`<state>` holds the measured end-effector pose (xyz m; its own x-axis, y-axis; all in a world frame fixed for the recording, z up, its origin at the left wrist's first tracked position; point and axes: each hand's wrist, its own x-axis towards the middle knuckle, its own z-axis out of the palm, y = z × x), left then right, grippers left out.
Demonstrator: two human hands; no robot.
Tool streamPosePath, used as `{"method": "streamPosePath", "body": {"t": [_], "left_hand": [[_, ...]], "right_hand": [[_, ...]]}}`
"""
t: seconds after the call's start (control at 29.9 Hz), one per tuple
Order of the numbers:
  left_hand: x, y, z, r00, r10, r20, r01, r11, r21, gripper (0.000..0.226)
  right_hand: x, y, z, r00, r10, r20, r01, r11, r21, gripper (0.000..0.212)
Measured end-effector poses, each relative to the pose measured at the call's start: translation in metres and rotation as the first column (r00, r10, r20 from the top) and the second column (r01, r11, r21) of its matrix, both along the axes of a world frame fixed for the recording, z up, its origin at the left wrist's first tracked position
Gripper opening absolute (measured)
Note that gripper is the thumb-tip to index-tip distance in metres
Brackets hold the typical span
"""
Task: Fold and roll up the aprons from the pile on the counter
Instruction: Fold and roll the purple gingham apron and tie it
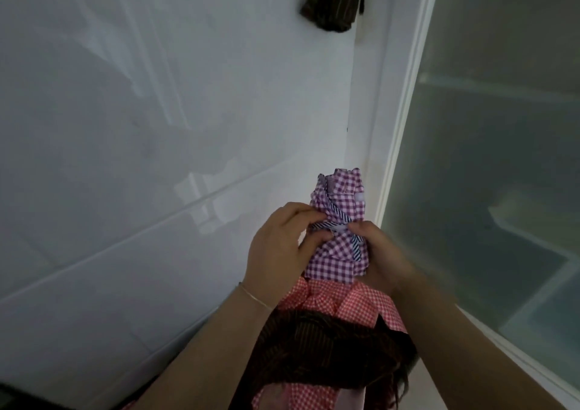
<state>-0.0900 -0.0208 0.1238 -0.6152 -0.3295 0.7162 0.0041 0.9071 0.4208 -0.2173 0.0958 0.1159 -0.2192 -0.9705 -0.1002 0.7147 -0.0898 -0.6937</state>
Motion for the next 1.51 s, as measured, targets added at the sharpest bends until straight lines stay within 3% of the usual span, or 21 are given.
{"method": "streamPosePath", "body": {"t": [0.1,0.23,0.3,0.37,0.44,0.54,0.67,0.8,0.9,0.97,1.04,1.1,1.17,1.24,1.31,1.51], "left_hand": [[-0.004,-0.006,0.02,0.998,-0.028,-0.053,0.032,0.996,0.086,0.024],[-0.011,-0.017,0.039,0.999,-0.017,-0.048,0.025,0.984,0.175,0.009],[-0.017,-0.018,0.047,0.999,-0.017,-0.035,0.028,0.944,0.328,0.023],[-0.025,-0.013,0.054,0.997,-0.049,-0.056,0.07,0.872,0.484,0.03],[-0.031,-0.009,0.059,0.98,-0.07,-0.184,0.166,0.799,0.578,0.025],[-0.037,-0.007,0.073,0.949,-0.053,-0.31,0.197,0.867,0.457,0.022],[-0.051,-0.014,0.102,0.933,0.038,-0.358,0.03,0.983,0.183,0.016],[-0.065,-0.03,0.14,0.898,0.183,-0.401,-0.189,0.982,0.024,0.012],[-0.067,-0.037,0.177,0.891,0.155,-0.426,-0.25,0.952,-0.176,0.015],[-0.067,-0.041,0.2,0.914,0.143,-0.379,-0.272,0.91,-0.313,0.019],[-0.068,-0.049,0.215,0.956,0.13,-0.264,-0.22,0.912,-0.346,0.021],[-0.068,-0.055,0.223,0.989,0.068,-0.132,-0.1,0.964,-0.245,0.02],[-0.067,-0.065,0.231,0.998,0.053,-0.031,-0.059,0.972,-0.228,0.026],[-0.065,-0.077,0.248,0.991,0.135,0.013,-0.122,0.926,-0.358,0.035],[-0.061,-0.087,0.267,0.968,0.246,-0.042,-0.233,0.828,-0.51,0.035],[-0.063,-0.123,0.312,0.849,0.484,-0.212,-0.483,0.548,-0.683,0.021]], "right_hand": [[-0.006,-0.003,0.021,1.0,-0.021,-0.007,0.02,0.999,-0.049,0.067],[-0.018,-0.007,0.043,0.992,-0.129,0.01,0.129,0.99,-0.06,0.084],[-0.024,-0.009,0.052,0.991,-0.121,0.055,0.125,0.988,-0.086,0.085],[-0.027,-0.012,0.064,0.995,-0.086,0.045,0.091,0.99,-0.104,0.073],[-0.029,-0.015,0.075,0.996,-0.091,-0.011,0.09,0.991,-0.096,0.051],[-0.033,-0.023,0.093,0.989,-0.143,-0.048,0.137,0.985,-0.103,0.036],[-0.041,-0.039,0.118,0.963,-0.24,-0.123,0.204,0.946,-0.253,0.055],[-0.041,-0.056,0.145,0.819,-0.406,-0.405,0.304,0.907,-0.292,0.028],[-0.043,-0.062,0.17,0.837,-0.395,-0.38,0.312,0.913,-0.263,0.022],[-0.049,-0.065,0.186,0.87,-0.311,-0.382,0.236,0.944,-0.232,0.044],[-0.053,-0.066,0.198,0.859,-0.217,-0.464,0.085,0.954,-0.289,0.062],[-0.057,-0.07,0.205,0.808,-0.192,-0.557,0.002,0.946,-0.323,0.053],[-0.061,-0.079,0.211,0.755,-0.247,-0.608,0.026,0.937,-0.348,0.054],[-0.063,-0.091,0.223,0.691,-0.334,-0.641,0.102,0.923,-0.37,0.069],[-0.061,-0.103,0.236,0.578,-0.448,-0.683,0.21,0.889,-0.406,0.079],[-0.059,-0.148,0.274,0.292,-0.686,-0.666,0.276,0.728,-0.628,0.073]]}}
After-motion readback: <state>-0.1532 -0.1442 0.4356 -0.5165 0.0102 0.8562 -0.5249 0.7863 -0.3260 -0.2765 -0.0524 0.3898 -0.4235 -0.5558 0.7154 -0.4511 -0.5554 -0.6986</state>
